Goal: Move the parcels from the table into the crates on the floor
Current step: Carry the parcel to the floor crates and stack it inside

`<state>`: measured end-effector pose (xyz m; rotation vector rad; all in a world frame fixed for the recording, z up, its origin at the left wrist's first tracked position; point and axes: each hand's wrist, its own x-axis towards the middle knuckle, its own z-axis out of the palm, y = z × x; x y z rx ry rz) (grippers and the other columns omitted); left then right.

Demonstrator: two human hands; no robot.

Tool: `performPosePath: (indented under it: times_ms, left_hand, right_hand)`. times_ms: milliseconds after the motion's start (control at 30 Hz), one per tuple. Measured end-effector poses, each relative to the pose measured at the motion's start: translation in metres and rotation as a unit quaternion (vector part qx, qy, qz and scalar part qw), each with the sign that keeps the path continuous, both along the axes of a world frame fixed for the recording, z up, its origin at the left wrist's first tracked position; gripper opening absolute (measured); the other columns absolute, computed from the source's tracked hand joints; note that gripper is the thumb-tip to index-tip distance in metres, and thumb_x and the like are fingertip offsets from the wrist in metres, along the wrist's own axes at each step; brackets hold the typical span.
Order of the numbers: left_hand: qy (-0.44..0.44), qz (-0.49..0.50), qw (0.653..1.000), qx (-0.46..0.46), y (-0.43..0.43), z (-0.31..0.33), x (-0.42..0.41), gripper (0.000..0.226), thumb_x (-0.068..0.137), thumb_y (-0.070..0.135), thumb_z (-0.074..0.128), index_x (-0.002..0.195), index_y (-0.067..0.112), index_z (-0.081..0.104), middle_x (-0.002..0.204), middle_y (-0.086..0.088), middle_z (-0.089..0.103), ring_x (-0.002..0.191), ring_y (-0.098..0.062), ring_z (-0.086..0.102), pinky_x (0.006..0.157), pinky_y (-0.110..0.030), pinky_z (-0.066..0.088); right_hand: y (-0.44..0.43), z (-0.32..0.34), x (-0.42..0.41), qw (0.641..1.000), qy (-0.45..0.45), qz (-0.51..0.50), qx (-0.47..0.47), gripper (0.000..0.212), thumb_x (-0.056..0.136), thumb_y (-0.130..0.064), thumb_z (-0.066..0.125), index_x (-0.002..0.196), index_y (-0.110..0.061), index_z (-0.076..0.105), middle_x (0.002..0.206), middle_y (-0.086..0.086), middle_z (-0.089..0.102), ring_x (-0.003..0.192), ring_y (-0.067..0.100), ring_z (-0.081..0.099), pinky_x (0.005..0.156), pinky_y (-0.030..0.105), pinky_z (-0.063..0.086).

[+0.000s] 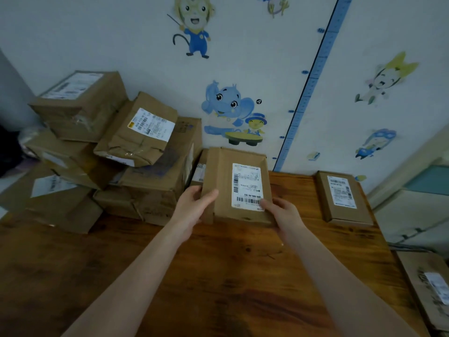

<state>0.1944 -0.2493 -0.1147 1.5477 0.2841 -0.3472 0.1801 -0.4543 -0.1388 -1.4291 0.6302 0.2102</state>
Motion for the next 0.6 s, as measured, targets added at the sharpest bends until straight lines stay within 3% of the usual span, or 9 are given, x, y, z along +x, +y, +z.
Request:
performPosePath:
  times_ms: [167,300,467,600]
  left_hand:
    - [-0.057,-0.014,0.998,0.033,-0.002,0.013,-0.011,0.044,0.087,0.017,0.067,0.126,0.022,0.046,0.107,0.008,0.057,0.085,-0.001,0.052,0.065,-0.016,0.04]
    - [-0.088,-0.027,0.995,0.049,-0.003,0.021,-0.019,0.053,0.086,0.012,0.068,0.133,0.018,0.045,0.106,0.01,0.055,0.098,-0.007,0.052,0.075,-0.017,0.041]
    - [-0.105,-0.043,0.993,0.043,-0.008,0.032,-0.025,0.045,0.085,0.01,0.068,0.122,0.025,0.047,0.102,0.014,0.057,0.095,-0.003,0.054,0.079,-0.018,0.043]
    - [-0.112,-0.051,0.992,0.027,-0.011,0.037,-0.031,0.042,0.087,0.016,0.067,0.123,0.025,0.049,0.111,0.009,0.061,0.099,-0.005,0.057,0.08,-0.022,0.047]
  right_hand:
    - [0.0,0.016,-0.005,0.998,-0.047,0.038,0.013,0.041,0.081,-0.009,0.071,0.119,-0.01,0.055,0.108,0.009,0.067,0.099,0.025,0.066,0.088,0.045,0.054]
    - [-0.004,0.031,-0.007,0.995,-0.067,0.061,0.031,0.034,0.082,-0.015,0.071,0.112,-0.015,0.056,0.105,0.005,0.07,0.094,0.02,0.068,0.077,0.036,0.056]
    - [-0.008,0.042,-0.012,0.993,-0.094,0.065,0.027,0.025,0.084,-0.013,0.068,0.107,-0.016,0.057,0.104,0.005,0.07,0.094,0.021,0.069,0.082,0.04,0.055]
    - [-0.013,0.048,-0.017,0.992,-0.099,0.067,0.04,0.023,0.085,-0.012,0.066,0.106,-0.016,0.057,0.102,0.006,0.071,0.093,0.023,0.069,0.077,0.038,0.056]
